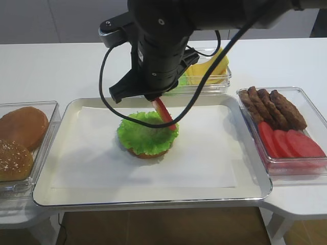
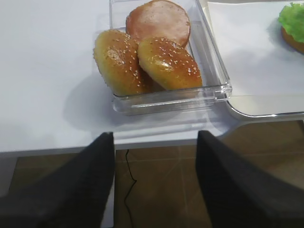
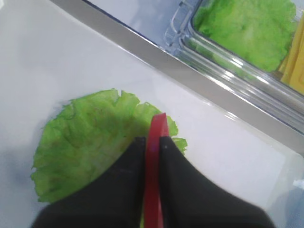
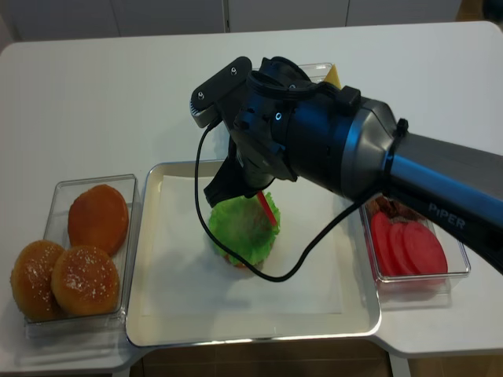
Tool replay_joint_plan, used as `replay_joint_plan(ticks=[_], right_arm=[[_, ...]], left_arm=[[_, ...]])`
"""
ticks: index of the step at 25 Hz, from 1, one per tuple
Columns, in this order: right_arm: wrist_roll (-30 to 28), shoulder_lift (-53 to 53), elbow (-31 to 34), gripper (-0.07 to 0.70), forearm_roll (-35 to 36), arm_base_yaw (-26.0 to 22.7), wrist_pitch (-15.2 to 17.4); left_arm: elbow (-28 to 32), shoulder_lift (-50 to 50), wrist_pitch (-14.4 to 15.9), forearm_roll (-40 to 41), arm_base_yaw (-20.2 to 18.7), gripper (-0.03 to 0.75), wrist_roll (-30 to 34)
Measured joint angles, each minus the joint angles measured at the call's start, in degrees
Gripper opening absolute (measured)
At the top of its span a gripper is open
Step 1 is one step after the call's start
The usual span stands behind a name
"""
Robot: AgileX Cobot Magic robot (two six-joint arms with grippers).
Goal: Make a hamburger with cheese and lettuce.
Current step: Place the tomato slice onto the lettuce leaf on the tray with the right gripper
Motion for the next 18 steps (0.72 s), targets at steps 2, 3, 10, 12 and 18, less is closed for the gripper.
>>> replay_joint_plan(ticks=[2, 3, 10, 12, 18], right_arm=[[-0.1, 0.1, 0.0, 0.085, 0.0, 0.0, 0.0], [-0.3, 0.1, 0.0, 0.092, 0.1, 0.0, -0.1], [-1.0, 0.3, 0.0, 0.15, 0.6, 0.0, -0.2], [-1.0, 0.3, 0.0, 0.162, 0.7, 0.0, -0.2], [-1.1, 0.3, 0.0, 0.204, 2.0, 0.0, -0.2]], left_arm=[[0.0, 0.0, 0.0, 0.0, 0.0, 0.404, 0.0], [0.0, 0.0, 0.0, 0.0, 0.0, 0.404, 0.0], [0.0, 0.0, 0.0, 0.0, 0.0, 0.404, 0.0], [0.0, 0.0, 0.0, 0.0, 0.0, 0.404, 0.0], [0.0, 0.0, 0.0, 0.0, 0.0, 0.404, 0.0]])
